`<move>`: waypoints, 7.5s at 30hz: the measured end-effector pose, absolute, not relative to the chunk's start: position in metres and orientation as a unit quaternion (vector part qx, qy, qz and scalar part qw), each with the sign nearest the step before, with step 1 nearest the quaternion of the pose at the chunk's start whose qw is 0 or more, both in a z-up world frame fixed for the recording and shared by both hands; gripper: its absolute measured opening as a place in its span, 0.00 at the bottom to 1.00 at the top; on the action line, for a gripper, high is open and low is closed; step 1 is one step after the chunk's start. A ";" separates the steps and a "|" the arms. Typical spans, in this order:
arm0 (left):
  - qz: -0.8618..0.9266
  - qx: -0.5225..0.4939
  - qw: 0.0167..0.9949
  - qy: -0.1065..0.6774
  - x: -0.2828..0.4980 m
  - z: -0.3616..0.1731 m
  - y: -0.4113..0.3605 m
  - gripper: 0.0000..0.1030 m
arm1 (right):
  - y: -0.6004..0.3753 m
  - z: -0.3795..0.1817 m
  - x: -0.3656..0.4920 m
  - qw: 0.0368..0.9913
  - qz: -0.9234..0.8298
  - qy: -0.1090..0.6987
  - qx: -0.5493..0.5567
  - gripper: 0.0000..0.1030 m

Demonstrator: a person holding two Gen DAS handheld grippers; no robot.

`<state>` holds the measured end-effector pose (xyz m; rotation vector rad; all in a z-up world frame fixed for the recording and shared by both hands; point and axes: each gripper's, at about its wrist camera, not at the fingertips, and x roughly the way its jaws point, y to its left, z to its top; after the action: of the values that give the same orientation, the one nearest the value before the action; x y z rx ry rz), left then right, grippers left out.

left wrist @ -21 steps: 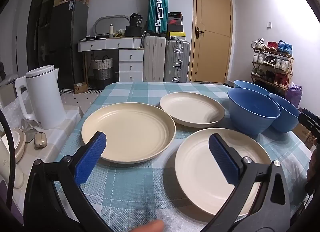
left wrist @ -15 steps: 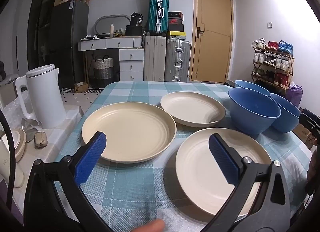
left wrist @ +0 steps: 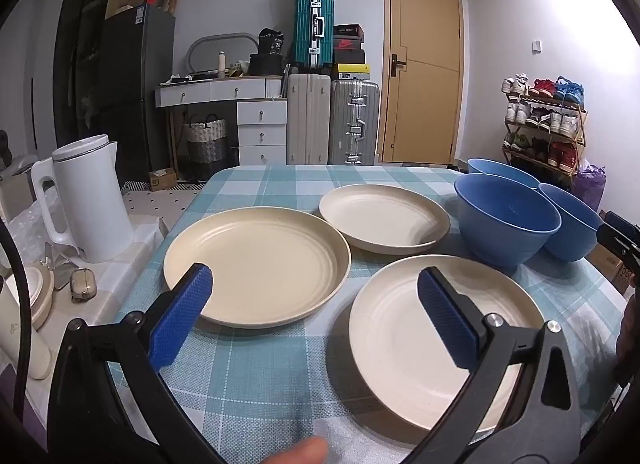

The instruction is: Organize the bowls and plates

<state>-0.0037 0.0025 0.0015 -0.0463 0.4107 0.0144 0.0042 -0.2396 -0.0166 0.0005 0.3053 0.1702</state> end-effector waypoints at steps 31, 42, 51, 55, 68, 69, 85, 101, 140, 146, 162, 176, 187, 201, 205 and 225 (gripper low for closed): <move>0.008 -0.025 0.978 0.206 -0.004 0.001 0.001 1.00 | -0.239 -0.015 0.001 0.985 0.085 0.153 -0.004 1.00; 0.008 -0.025 0.978 0.206 -0.004 0.001 0.001 1.00 | -0.238 -0.016 0.000 0.985 0.085 0.153 -0.005 1.00; 0.008 -0.025 0.978 0.206 -0.005 0.001 0.001 1.00 | -0.238 -0.016 0.001 0.984 0.085 0.154 -0.005 1.00; 0.008 -0.025 0.978 0.206 -0.004 0.001 0.001 1.00 | -0.238 -0.016 0.000 0.985 0.085 0.153 -0.006 1.00; 0.009 -0.025 0.978 0.207 -0.005 0.001 0.000 1.00 | -0.238 -0.015 0.000 0.985 0.082 0.154 -0.008 1.00; 0.009 -0.025 0.978 0.207 -0.004 0.001 0.000 1.00 | -0.237 -0.015 -0.001 0.985 0.080 0.155 -0.010 1.00; 0.009 -0.039 0.976 0.214 -0.001 -0.004 0.005 1.00 | -0.238 -0.017 0.012 0.982 0.069 0.177 -0.016 1.00; 0.028 -0.055 0.967 0.248 0.011 0.005 0.029 0.99 | -0.186 -0.006 0.033 0.970 0.108 0.213 -0.038 1.00; 0.114 -0.094 0.911 0.385 0.096 -0.021 0.118 0.99 | -0.047 0.004 0.157 0.922 0.169 0.348 -0.032 1.00; 0.118 -0.114 0.903 0.396 0.096 -0.034 0.133 0.99 | -0.032 -0.010 0.176 0.911 0.171 0.375 -0.030 1.00; 0.108 -0.150 0.889 0.420 0.098 -0.050 0.149 0.90 | -0.002 -0.037 0.209 0.887 0.190 0.420 -0.028 0.93; 0.103 -0.176 0.883 0.423 0.101 -0.060 0.156 0.59 | 0.008 -0.059 0.232 0.868 0.194 0.457 -0.017 0.59; 0.081 -0.185 0.883 0.423 0.104 -0.062 0.149 0.35 | 0.012 -0.069 0.233 0.856 0.199 0.476 -0.014 0.46; 0.064 -0.194 0.885 0.418 0.105 -0.062 0.145 0.22 | 0.017 -0.079 0.235 0.854 0.195 0.481 -0.021 0.16; 0.068 -0.175 0.893 0.410 0.102 -0.055 0.140 0.22 | 0.018 -0.076 0.233 0.857 0.192 0.476 -0.027 0.16; 0.056 -0.148 0.910 0.382 0.078 -0.009 0.120 0.22 | 0.002 -0.033 0.204 0.877 0.180 0.445 -0.014 0.16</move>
<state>0.0777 0.1199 -0.0087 -0.3054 0.7877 0.1155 0.2044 0.0020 -0.0328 -0.0284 0.9288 0.3754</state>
